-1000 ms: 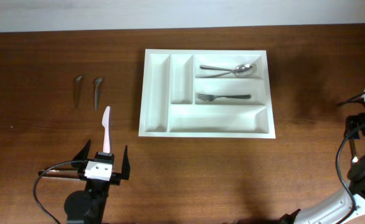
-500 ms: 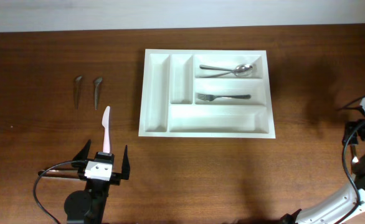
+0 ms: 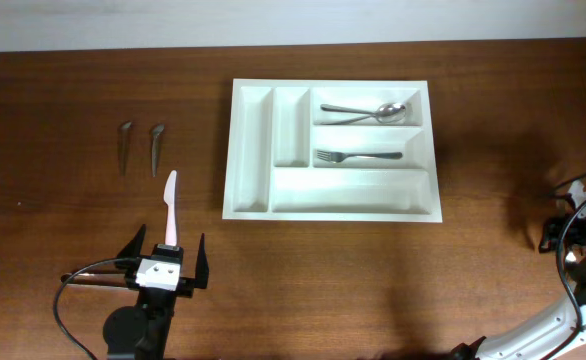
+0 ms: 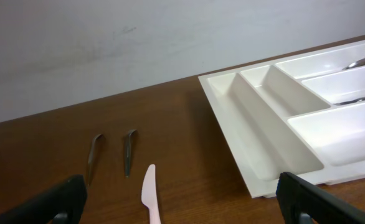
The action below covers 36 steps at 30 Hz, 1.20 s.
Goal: Pack container
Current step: 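Lower the right gripper and grasp the second silver fork's handle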
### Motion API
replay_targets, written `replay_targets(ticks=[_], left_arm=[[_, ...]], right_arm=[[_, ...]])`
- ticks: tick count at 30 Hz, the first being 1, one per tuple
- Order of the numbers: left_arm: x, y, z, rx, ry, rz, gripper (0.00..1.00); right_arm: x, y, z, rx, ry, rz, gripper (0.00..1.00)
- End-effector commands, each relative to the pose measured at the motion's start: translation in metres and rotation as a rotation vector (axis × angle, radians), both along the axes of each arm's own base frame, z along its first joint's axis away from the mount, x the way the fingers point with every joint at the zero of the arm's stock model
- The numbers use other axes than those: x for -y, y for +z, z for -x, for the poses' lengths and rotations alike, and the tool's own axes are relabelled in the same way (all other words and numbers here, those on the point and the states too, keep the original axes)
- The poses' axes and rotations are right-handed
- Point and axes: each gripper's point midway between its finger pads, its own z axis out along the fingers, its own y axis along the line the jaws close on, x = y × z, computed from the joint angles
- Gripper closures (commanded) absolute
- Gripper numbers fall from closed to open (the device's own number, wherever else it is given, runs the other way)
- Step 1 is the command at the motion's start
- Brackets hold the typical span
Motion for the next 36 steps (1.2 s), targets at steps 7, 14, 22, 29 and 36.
replay_targets(ticks=[7,14,22,29,36], left_arm=[[-0.003,-0.001,0.0,0.002,0.015,-0.009,0.01],[-0.003,-0.001,0.0,0.002,0.015,-0.009,0.01],[-0.003,-0.001,0.0,0.002,0.014,-0.009,0.01],[-0.003,-0.001,0.0,0.002,0.015,-0.009,0.01],[-0.003,-0.001,0.0,0.002,0.015,-0.009,0.01]], right_arm=[[0.016,-0.008,-0.012,0.042,0.008,0.077,0.01],[0.015,-0.02,-0.012,0.03,0.008,0.062,0.01],[0.013,-0.025,-0.015,0.029,0.016,0.058,0.01],[0.012,-0.025,-0.017,0.034,0.02,0.055,0.03],[0.011,-0.025,-0.017,0.033,0.021,0.052,0.35]])
